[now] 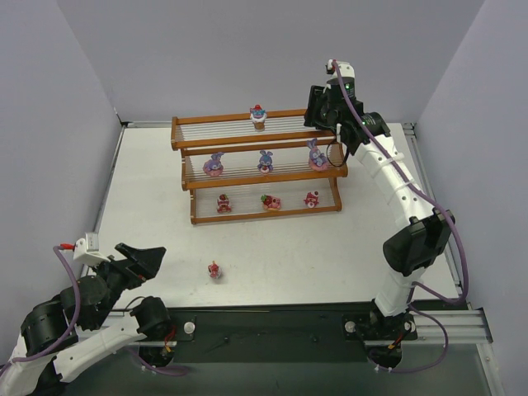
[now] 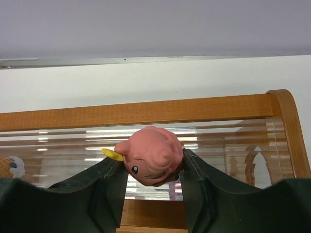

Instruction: Place and organize the plastic toys onto the shelf

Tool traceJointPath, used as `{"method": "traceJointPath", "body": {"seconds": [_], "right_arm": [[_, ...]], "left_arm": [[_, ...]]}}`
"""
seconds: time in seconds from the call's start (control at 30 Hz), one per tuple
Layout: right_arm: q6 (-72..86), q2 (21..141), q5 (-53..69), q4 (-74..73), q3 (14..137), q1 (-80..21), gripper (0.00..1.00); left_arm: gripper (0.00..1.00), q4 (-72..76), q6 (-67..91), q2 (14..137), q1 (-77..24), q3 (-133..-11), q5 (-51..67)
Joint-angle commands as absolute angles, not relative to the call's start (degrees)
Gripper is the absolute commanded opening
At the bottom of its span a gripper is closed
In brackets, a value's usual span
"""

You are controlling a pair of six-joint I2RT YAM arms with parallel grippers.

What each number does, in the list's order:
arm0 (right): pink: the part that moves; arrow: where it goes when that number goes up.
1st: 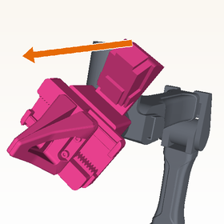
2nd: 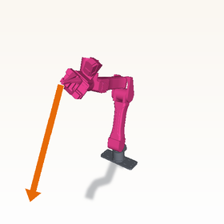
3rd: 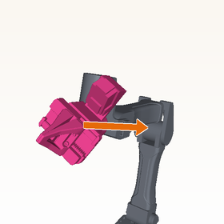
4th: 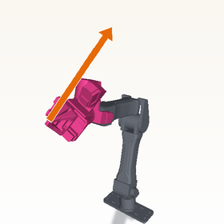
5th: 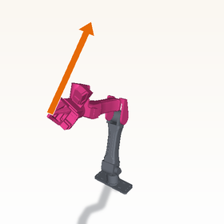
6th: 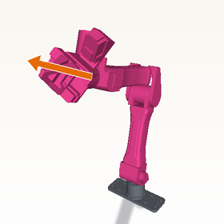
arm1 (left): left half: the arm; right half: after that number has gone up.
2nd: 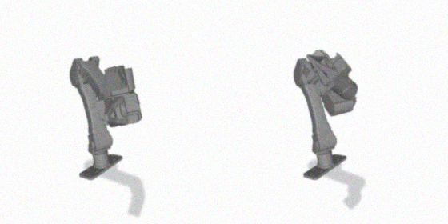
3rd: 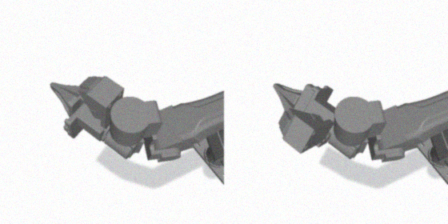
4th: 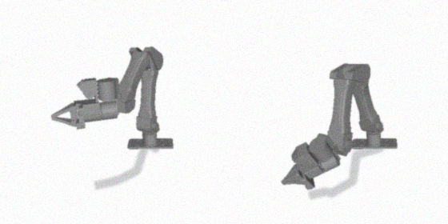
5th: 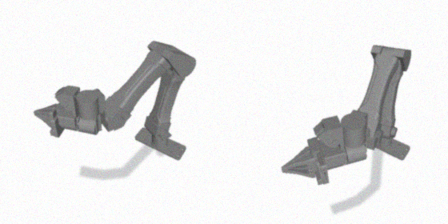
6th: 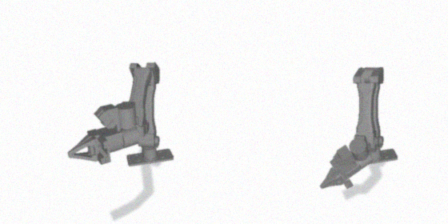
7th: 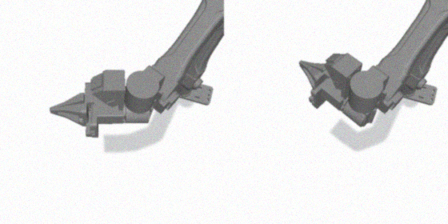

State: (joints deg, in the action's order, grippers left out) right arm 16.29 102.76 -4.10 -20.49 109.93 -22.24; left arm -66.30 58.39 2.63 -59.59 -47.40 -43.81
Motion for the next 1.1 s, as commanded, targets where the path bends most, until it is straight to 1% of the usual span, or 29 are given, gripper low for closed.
{"method": "traceJointPath", "body": {"seconds": [0.0, 0.17, 0.27, 0.33, 0.5, 0.57, 0.63, 0.67, 0.9, 1.0, 1.07], "right_arm": [[16.3, 103.4, -5.3, -22.9, 111.1, -21.9, 0.45], [16.3, 103.3, -5.4, -22.7, 110.7, -21.9, 0.51], [16.1, 102.7, -5.3, -22.1, 110.1, -21.9, 0.57], [15.9, 102.3, -5.1, -21.6, 109.5, -22.0, 0.59], [15.6, 101.2, -4.3, -20.3, 108.2, -22.1, 0.69], [15.6, 100.0, -4.2, -19.5, 107.1, -22.1, 0.74], [15.5, 98.2, -4.3, -19.2, 106.2, -22.3, 0.75], [15.5, 97.4, -5.0, -19.4, 105.9, -22.6, 0.78], [15.3, 88.2, -5.0, -17.9, 101.9, -25.1, 0.81], [16.0, 83.8, -4.7, -18.3, 98.8, -26.2, 0.82], [17.0, 79.9, -4.6, -18.5, 94.1, -26.8, 0.81]], "left_arm": [[0.97, -66.6, 58.9, 2.9, -60.1, -49.1, -44.9], [0.97, -66.5, 58.9, 3.0, -60.1, -49.1, -44.9], [0.97, -66.5, 59.0, 3.0, -60.1, -49.1, -44.9], [0.97, -66.6, 59.0, 3.1, -60.1, -49.1, -44.9], [0.97, -66.6, 59.1, 3.1, -60.1, -49.1, -45.0], [0.97, -66.6, 59.1, 3.1, -60.1, -49.1, -44.9], [0.97, -66.7, 59.1, 3.1, -60.1, -49.2, -45.0], [0.97, -66.6, 59.0, 3.1, -60.1, -49.2, -45.0], [0.97, -64.9, 56.6, 4.4, -60.2, -49.0, -43.5], [0.97, -64.6, 55.6, 7.7, -60.2, -49.4, -42.5], [0.97, -63.5, 54.2, 10.8, -60.2, -49.3, -41.2]]}}
